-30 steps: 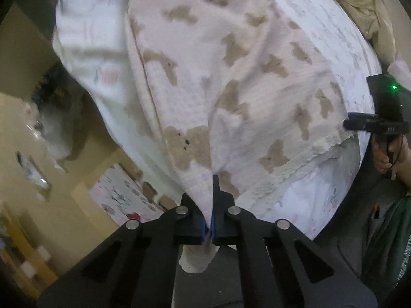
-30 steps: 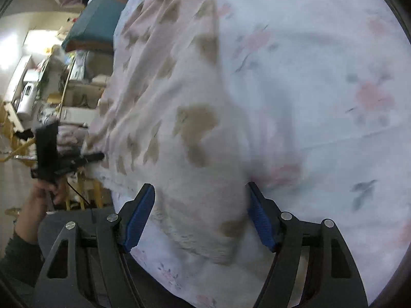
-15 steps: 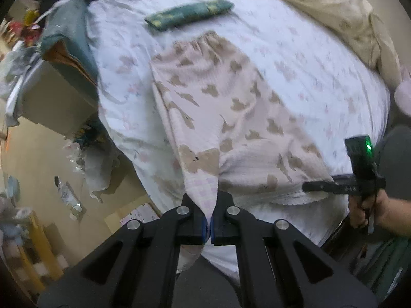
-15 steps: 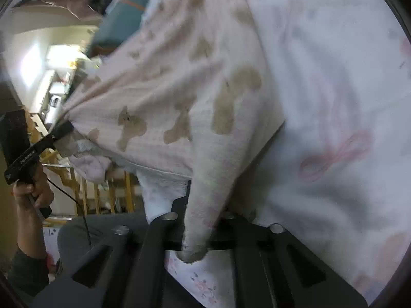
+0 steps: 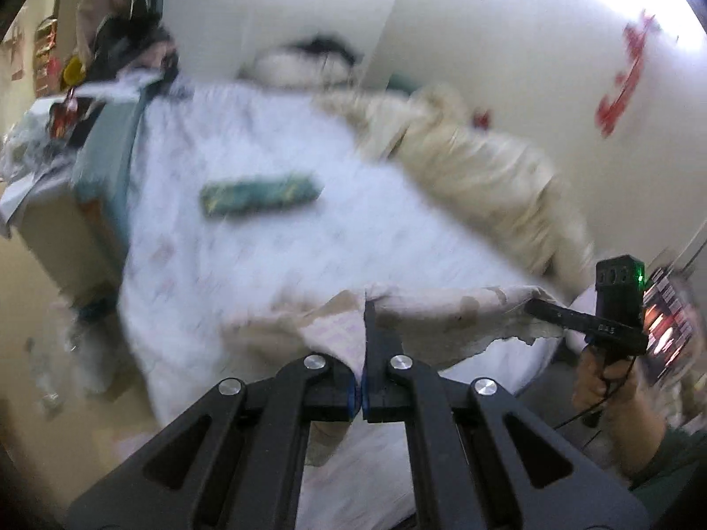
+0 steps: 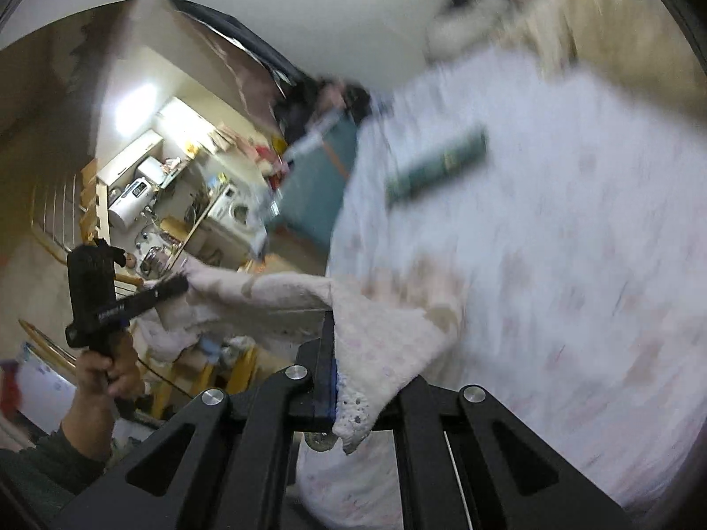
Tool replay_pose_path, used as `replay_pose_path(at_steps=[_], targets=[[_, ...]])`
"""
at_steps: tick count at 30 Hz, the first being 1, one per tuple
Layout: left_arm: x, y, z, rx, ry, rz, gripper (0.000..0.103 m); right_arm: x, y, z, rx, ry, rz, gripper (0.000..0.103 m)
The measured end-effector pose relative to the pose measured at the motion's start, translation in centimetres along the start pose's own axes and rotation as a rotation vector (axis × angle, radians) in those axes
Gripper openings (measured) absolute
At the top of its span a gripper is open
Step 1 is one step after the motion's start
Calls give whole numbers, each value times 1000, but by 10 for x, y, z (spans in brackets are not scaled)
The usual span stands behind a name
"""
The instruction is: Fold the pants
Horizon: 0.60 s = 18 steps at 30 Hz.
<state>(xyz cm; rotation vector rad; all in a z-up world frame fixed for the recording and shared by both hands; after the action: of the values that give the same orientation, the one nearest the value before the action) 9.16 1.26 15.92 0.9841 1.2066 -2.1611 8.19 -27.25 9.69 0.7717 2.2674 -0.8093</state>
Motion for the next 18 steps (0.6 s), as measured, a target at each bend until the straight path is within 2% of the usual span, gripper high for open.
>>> replay_pose_path(at_steps=[2,4,8,15,18], targets=[[-18,-10,15,27,-22,55,0,-32,-20,-16,4,-25,34,4],[-36,-14,26,17,-25,112,0,-59,-31,-31,18,-56,33,4],[-45,10,29,-15,-43,78,0,-90,-21,-35,74,-80,-21,4],[-56,61,-4,-120,-96,27,0,-124,36,-14,158,-138,-46,4],[-75,71,-15,-178,-63,68,0,-147,59,-19,163,-184,-14,4]])
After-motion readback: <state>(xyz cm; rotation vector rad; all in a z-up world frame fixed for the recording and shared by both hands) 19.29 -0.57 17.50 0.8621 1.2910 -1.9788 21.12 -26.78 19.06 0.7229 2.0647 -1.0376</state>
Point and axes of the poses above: each gripper's, at about its wrist camera, not at the fingertips, and y roughly the way its jaws point, z to its right, x to its underside, the point moved 8 cm from there along y, roughly the way its jaws point, and after that the axes turned 9 degrees about z, right-handed, at the moved point
